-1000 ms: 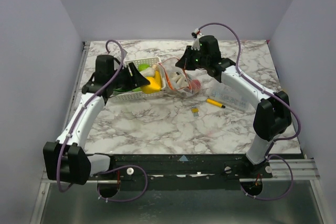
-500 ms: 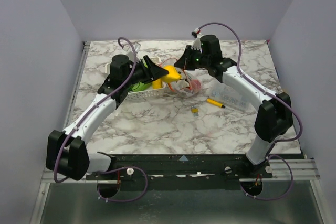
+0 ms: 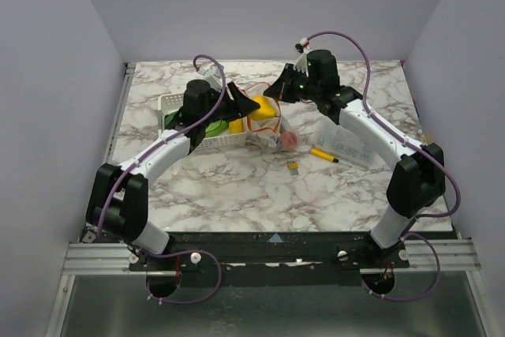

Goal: Place the food in the zip-top bag and seal the zipper
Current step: Place the fake fruit in the zipper food storage bag.

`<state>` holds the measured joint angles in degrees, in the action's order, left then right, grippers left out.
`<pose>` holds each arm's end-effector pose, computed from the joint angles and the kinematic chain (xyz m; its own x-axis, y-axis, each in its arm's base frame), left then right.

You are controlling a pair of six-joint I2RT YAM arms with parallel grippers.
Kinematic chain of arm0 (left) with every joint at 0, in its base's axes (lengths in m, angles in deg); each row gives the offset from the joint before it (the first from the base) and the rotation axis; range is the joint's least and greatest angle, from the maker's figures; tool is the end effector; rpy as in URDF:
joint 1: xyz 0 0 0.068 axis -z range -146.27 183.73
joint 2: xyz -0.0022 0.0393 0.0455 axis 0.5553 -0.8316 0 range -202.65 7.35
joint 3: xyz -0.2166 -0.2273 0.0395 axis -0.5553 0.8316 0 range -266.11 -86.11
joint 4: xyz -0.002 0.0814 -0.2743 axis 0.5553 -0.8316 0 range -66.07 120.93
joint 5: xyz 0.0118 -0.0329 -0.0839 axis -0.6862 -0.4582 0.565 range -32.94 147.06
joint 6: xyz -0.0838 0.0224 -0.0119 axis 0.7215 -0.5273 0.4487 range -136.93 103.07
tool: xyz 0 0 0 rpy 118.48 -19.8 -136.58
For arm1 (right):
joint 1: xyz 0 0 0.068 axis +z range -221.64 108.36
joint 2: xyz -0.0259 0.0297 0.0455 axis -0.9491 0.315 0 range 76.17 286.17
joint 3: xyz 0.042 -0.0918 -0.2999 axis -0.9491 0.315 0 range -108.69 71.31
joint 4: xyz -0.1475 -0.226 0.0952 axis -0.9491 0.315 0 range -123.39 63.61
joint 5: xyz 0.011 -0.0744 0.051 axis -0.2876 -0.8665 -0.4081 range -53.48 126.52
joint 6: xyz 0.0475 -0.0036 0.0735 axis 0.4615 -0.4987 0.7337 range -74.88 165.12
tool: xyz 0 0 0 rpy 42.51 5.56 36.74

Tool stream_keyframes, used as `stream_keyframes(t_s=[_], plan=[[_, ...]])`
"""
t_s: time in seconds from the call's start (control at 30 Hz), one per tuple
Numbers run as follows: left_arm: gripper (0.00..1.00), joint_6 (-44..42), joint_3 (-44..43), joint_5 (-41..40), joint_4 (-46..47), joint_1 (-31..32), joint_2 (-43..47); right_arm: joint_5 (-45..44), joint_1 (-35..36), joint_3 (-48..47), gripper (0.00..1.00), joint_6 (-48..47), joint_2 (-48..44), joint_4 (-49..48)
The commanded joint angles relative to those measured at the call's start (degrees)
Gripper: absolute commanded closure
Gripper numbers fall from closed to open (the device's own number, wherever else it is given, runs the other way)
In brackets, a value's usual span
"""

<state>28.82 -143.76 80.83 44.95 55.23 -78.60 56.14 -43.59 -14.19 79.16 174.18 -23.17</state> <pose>0.3663 -0.1778 0.3100 -0.6608 -0.4444 -0.6049 0.3230 0.5591 -0.7636 0.4083 0.2472 0.3623 -0.6836 0.2333 -0.6916 -0.4025 0.6699 0.6239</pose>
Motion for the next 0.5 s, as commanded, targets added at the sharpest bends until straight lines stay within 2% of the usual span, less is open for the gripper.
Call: stream_keyframes(t_s=[0.0, 0.1, 0.13, 0.17, 0.33, 0.47], plan=[[0.65, -4.9, -6.0, -3.8, -2.6, 2.3, -2.1, 1.4, 0.2, -0.5, 0.99, 1.3, -1.9, -2.7], [0.35, -6.6, -7.5, -3.1, -4.9, 3.6, -1.6, 0.2, 0.1, -0.5, 0.99, 0.4, -1.6, -2.5], [0.14, -7.1, -7.8, -2.9, -6.2, 3.9, -1.3, -0.3, 0.1, -0.4, 0.99, 0.0, -1.5, -2.3], [0.02, -7.9, -7.9, -3.0, -7.4, 4.1, -0.6, -0.8, 0.1, -0.4, 0.99, -0.3, -1.6, -2.1], [0.02, -11.6, -7.1, -2.8, -12.7, 4.1, 4.4, -4.0, 0.0, -0.2, 0.99, -2.3, -2.5, -1.0], [0.09, -13.0, -5.9, -2.2, -15.2, 3.7, 9.1, -7.2, 0.0, -0.2, 0.99, -4.0, -3.0, 0.3]])
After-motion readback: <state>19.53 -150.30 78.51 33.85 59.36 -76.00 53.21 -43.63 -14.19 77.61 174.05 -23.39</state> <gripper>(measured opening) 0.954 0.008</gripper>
